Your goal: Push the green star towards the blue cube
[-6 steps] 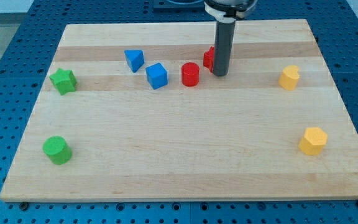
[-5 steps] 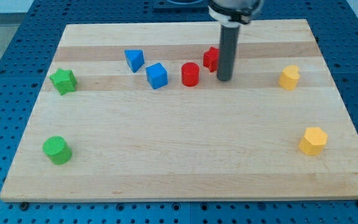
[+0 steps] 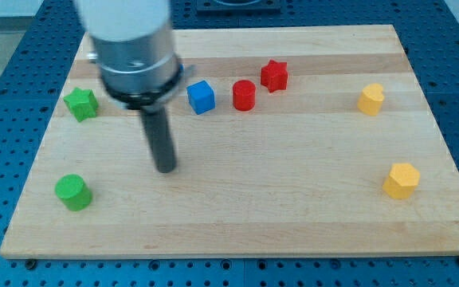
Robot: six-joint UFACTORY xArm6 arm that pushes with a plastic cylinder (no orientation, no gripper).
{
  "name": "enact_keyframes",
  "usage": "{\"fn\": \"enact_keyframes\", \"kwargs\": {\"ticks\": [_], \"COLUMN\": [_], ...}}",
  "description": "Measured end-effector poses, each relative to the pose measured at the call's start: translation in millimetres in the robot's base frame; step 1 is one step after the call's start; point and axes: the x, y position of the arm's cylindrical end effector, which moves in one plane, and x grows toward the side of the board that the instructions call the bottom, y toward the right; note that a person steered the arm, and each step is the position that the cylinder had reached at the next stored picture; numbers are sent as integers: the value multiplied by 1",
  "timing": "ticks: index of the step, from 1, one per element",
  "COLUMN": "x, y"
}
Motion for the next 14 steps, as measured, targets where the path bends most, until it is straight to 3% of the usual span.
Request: {"fn": "enact_keyframes", "kwargs": {"ticks": [3, 4, 7, 9, 12, 13, 14], "x": [-3, -25, -101, -119, -46, -28, -28], "y": [-160, -175, -175, -174, -64, -44, -72]}}
